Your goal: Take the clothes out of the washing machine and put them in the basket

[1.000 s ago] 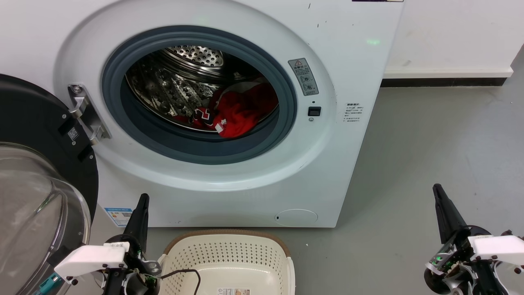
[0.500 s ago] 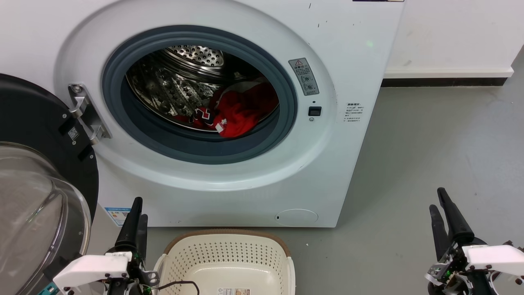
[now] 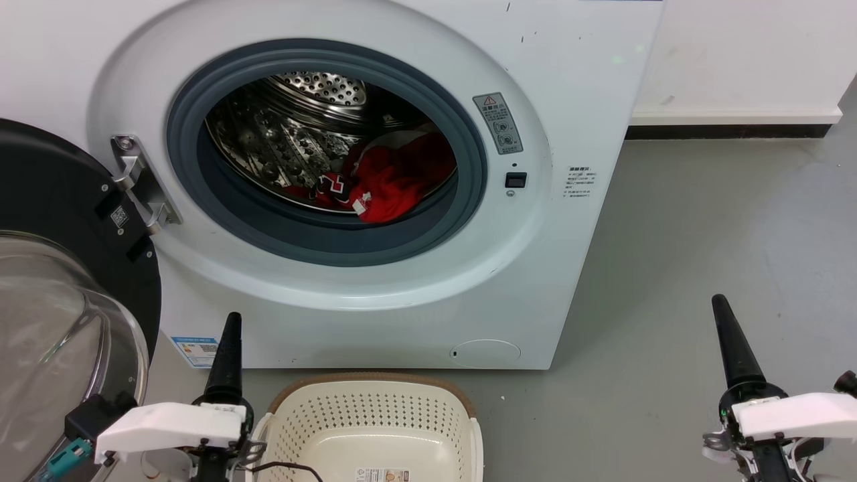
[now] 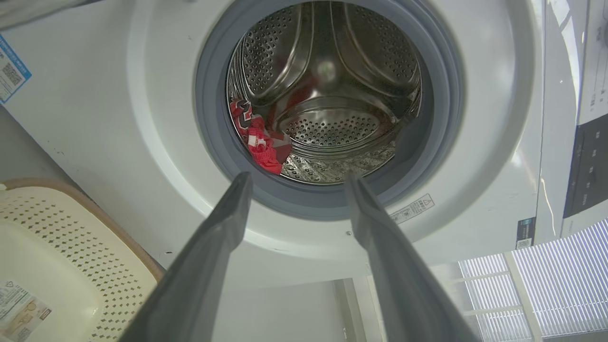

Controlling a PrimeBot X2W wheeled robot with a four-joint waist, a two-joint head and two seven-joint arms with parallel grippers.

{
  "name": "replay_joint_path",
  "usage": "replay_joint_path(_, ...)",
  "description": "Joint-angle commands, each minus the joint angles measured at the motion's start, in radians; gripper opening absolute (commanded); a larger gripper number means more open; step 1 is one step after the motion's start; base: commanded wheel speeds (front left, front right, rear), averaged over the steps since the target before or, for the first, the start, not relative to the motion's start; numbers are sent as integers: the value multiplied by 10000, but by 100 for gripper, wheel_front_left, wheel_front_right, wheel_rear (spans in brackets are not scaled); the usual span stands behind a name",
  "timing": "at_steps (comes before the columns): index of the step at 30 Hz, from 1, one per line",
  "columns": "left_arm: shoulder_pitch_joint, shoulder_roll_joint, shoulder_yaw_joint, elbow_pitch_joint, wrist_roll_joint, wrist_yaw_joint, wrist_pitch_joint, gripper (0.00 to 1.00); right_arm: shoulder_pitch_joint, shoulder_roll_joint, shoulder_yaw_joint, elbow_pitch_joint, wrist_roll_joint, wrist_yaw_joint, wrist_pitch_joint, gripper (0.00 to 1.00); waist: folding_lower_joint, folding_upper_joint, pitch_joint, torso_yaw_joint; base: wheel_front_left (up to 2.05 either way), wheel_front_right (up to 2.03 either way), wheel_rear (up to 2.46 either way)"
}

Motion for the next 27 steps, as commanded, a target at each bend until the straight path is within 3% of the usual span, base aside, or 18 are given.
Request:
replay_joint_path(1, -34, 20, -55, -265, 375, 58, -89, 100, -77, -12, 42, -281, -403, 2, -88, 100, 0, 0, 2, 1, 0, 0, 0)
replay_joint_path(27, 460, 26, -804, -971, 4755, 718, -1008, 100, 446, -7, 759, -1267, -5519, 1, -1012, 100, 0, 0, -6, -29, 0, 0, 0)
